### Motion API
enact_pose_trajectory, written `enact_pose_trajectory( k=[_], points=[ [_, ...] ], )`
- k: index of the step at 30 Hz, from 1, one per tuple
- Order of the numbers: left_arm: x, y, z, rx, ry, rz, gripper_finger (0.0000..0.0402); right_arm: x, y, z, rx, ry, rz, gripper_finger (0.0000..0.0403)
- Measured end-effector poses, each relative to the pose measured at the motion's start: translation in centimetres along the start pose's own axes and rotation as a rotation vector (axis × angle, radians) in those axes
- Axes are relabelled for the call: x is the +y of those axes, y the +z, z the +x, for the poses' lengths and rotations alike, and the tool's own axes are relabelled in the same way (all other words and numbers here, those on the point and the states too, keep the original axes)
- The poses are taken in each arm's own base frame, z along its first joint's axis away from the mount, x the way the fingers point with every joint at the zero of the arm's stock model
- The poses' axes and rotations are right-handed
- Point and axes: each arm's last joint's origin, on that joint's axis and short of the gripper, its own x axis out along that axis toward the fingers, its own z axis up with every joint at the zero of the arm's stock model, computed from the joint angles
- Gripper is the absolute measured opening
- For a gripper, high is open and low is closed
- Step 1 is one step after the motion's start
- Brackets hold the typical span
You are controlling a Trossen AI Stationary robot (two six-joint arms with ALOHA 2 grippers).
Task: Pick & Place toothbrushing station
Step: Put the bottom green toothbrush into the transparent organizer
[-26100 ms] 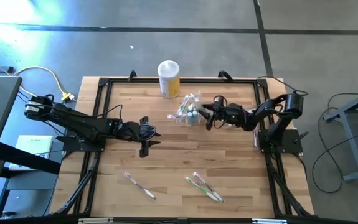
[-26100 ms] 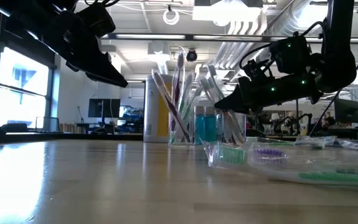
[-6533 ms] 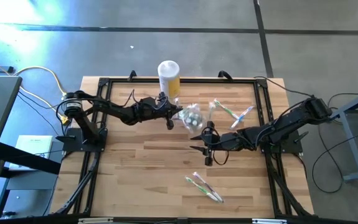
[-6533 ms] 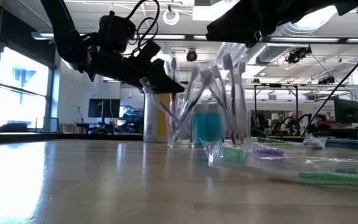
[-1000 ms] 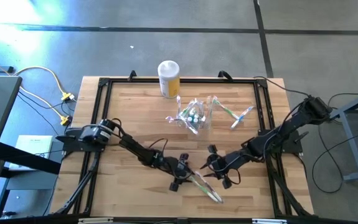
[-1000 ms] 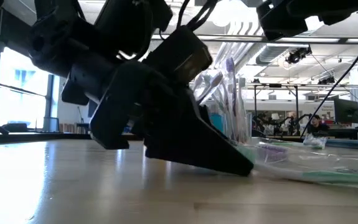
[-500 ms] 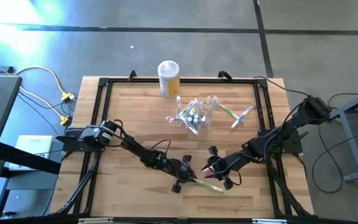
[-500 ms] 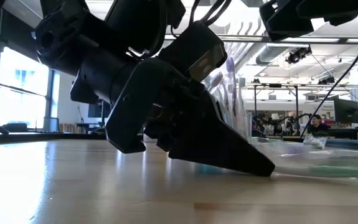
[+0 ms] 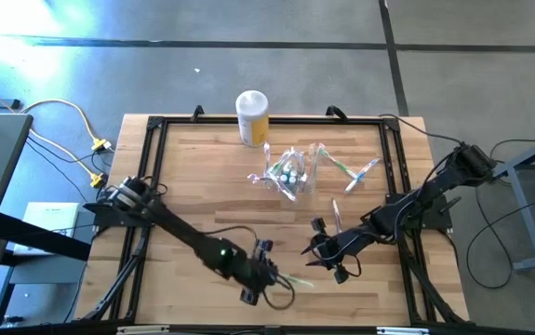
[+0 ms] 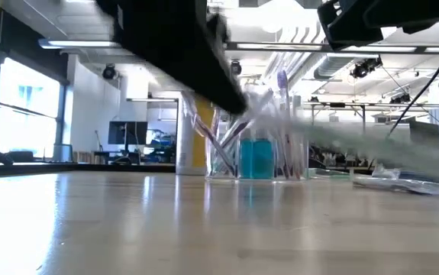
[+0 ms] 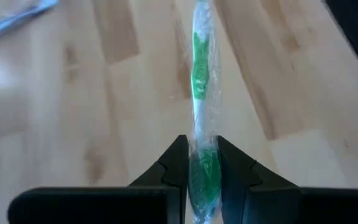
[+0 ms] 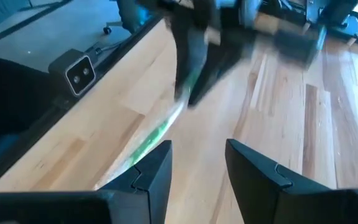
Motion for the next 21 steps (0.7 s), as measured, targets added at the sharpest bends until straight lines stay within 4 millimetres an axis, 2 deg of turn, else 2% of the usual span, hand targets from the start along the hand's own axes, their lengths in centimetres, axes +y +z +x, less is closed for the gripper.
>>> enact_pose_trajectory(
  k=[3,5,7,13,21],
  points=[
    [-0.6,2.7,-3.4,0.103,0.085,0.018,0.0042,0.0,0.0,0.0,0.0,0.001,0.004,0.0142],
    [-0.4,4.4,-4.9,0.12,0.133,-0.046,0.0042,0.2,-0.1,0.0,0.011,0.008,0.018,0.0142],
    [-0.1,4.8,-6.5,0.197,0.179,-0.064,0.0042,0.5,-0.2,-0.1,0.017,0.017,0.025,0.0142],
    [0.5,5.8,-8.2,0.239,0.22,-0.067,0.0042,1.3,-0.2,-0.2,0.016,0.034,0.024,0.0142],
    [2.9,5.4,-8.3,0.341,0.304,-0.048,0.0042,1.9,-0.3,-0.4,0.024,0.006,0.064,0.0142]
  ],
)
